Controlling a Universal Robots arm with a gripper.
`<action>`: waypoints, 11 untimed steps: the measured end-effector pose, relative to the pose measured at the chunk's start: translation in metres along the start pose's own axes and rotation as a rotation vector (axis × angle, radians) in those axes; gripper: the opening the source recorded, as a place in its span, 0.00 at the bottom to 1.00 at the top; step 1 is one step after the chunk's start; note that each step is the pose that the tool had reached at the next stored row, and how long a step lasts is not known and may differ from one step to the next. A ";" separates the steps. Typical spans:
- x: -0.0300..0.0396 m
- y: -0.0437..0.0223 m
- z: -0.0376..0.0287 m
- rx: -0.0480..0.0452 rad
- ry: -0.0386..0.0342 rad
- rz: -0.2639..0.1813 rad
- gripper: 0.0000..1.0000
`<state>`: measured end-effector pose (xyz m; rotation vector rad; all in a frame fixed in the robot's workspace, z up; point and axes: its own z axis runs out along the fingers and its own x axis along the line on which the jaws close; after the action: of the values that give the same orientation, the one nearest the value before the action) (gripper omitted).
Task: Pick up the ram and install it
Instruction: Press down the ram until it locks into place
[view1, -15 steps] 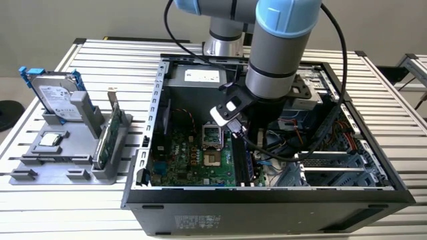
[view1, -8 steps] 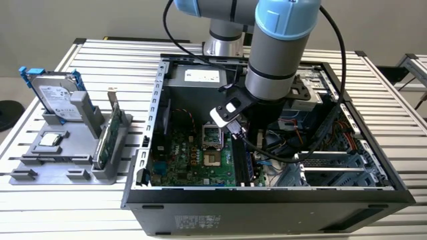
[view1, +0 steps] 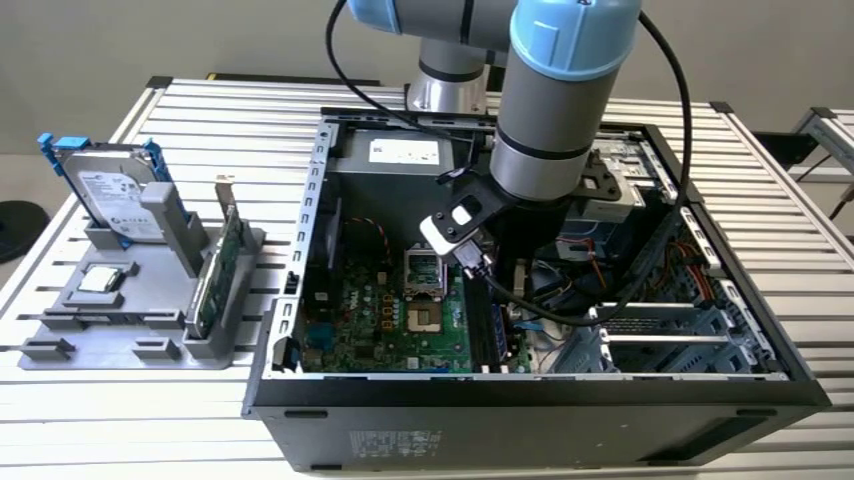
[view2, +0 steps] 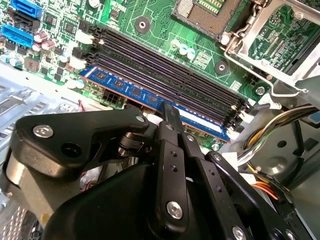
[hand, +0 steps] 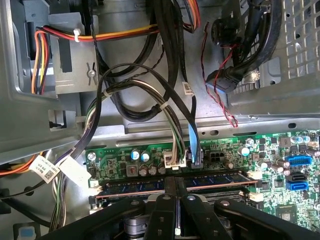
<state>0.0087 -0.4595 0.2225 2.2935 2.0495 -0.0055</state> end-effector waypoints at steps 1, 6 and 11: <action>0.0000 0.0000 0.0006 0.0001 -0.0003 0.000 0.00; 0.0002 -0.0002 0.0039 0.0001 -0.0004 0.000 0.00; 0.0002 -0.0002 0.0045 0.0000 0.0001 0.000 0.00</action>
<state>0.0087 -0.4595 0.2180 2.2936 2.0495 -0.0054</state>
